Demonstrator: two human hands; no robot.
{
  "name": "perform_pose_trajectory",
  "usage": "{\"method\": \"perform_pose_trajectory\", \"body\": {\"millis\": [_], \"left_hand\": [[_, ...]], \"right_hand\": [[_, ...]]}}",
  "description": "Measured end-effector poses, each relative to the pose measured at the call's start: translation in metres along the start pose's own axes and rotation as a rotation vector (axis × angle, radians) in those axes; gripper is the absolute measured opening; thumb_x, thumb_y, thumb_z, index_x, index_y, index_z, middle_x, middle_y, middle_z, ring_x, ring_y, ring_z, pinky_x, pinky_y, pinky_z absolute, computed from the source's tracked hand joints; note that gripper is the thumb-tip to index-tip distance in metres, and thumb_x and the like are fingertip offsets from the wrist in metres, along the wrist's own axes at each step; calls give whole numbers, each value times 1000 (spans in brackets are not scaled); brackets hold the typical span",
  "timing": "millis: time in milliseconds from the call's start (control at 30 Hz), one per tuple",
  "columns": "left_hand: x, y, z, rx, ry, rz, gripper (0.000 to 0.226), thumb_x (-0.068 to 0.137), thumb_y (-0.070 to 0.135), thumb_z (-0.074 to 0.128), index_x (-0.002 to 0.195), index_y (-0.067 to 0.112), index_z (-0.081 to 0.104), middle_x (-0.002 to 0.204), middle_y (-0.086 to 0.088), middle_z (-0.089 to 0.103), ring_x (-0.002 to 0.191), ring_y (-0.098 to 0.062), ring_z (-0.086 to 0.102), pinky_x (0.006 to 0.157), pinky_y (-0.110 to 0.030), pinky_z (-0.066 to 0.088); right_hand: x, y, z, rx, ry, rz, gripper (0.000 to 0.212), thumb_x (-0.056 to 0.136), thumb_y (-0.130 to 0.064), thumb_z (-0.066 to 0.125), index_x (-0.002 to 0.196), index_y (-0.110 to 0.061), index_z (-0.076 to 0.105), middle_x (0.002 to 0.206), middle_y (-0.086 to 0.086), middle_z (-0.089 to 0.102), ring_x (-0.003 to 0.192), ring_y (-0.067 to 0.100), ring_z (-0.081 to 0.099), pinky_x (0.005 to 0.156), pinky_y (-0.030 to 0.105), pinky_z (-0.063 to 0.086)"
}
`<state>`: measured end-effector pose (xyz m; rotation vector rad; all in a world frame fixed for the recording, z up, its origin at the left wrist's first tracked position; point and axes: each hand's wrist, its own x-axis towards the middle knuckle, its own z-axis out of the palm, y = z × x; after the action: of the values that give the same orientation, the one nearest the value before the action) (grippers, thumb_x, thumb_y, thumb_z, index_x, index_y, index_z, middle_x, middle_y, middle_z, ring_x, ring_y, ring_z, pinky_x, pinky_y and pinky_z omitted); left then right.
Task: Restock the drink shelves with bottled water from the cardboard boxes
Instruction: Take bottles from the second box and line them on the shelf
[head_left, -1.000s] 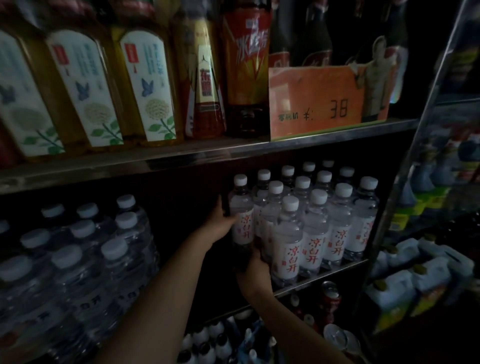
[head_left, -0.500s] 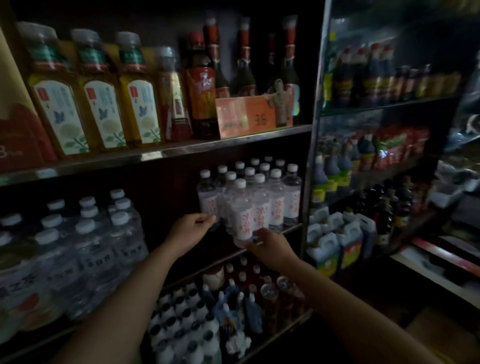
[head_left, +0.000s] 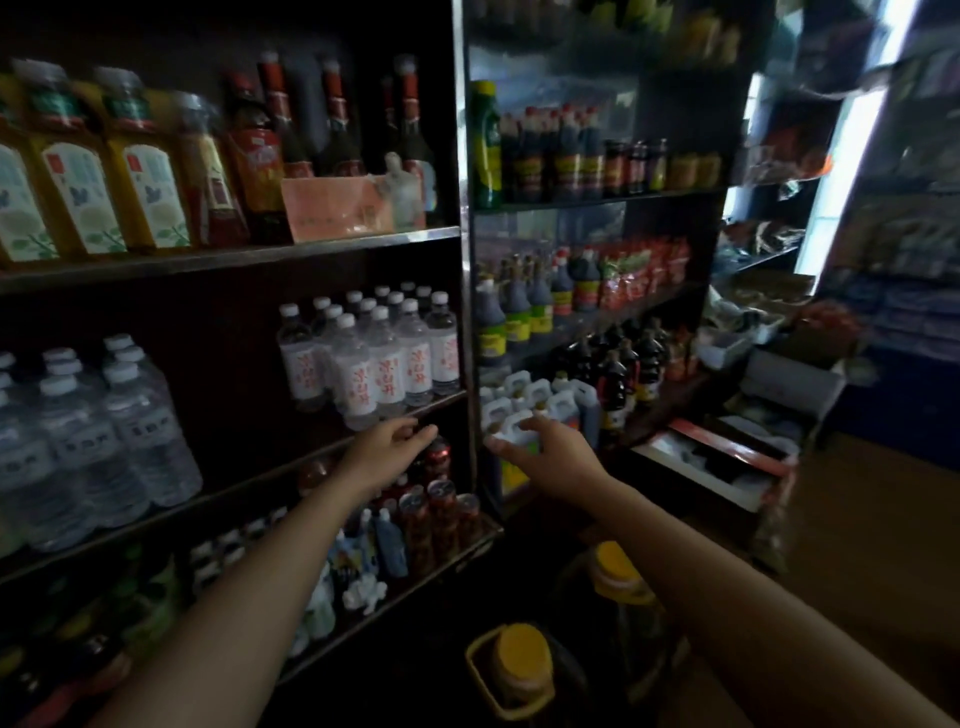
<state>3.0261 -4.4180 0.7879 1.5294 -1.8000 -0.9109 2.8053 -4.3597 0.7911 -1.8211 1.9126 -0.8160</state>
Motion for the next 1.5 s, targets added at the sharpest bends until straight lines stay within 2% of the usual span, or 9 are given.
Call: {"method": "perform_pose_trajectory", "body": {"millis": [167,300,367,533,700,933,1167,1367,1500], "left_hand": [[-53,20,80,-2,-52,-7,67,82,62,56,130,15,56,126,-1,61,113,-18,57,88,-26,42],[-93,34,154,1,-29,-2,58,89,45,58,134,9,50,125,-7,61,110,-19,58,78,-17,42],[-108,39,190,-45,-81,2,71,82,55,62,135,10,48,126,-7,61,108,-18,59,85,-20,48],[-144,39,275,-11,-165,51,56,89,46,59,136,19,48,131,-2,56,118,-17,54,101,-38,45],[-161,8,354,16,-336,16,52,91,45,56,138,23,45,131,3,54,122,-17,50,97,-34,44],[-182,-115,487,61,-406,-45,49,92,41,58,136,21,48,126,3,56,119,-16,53,96,-32,46],[-199,-283,615,124,-546,-97,45,93,25,59,137,19,48,133,-2,54,121,-18,51,95,-30,44],[-196,-400,713,137,-703,-114,52,90,17,64,138,23,45,137,-1,49,118,-12,48,75,-15,44],[-192,-458,759,85,-810,-115,62,84,10,69,139,21,42,125,8,48,117,-9,47,80,-14,43]], "right_hand": [[-69,68,-41,6,37,14,55,88,-55,58,123,-13,58,114,8,65,107,25,60,88,38,50],[-122,132,-60,-25,62,91,69,84,-60,58,135,-13,52,131,10,57,122,25,52,98,33,43],[-145,166,-66,-24,61,154,74,83,-62,58,139,-15,48,134,10,55,124,26,51,100,33,42],[-198,246,-71,-39,39,288,71,84,-62,56,138,-16,47,131,8,56,115,24,55,90,33,47],[-245,327,-36,16,12,415,72,82,-69,50,134,-19,50,127,0,58,105,14,58,74,23,48],[-303,454,74,34,11,587,68,88,-59,53,141,-18,42,140,4,49,125,19,48,92,28,41],[-339,577,213,149,-27,715,65,89,-57,53,141,-20,40,140,3,48,111,13,54,84,25,43],[-343,667,311,125,4,718,66,90,-57,51,142,-17,40,137,5,51,94,10,59,82,28,45],[-342,709,357,139,50,700,63,92,-52,51,142,-15,41,136,7,53,102,14,58,78,25,41]]}}
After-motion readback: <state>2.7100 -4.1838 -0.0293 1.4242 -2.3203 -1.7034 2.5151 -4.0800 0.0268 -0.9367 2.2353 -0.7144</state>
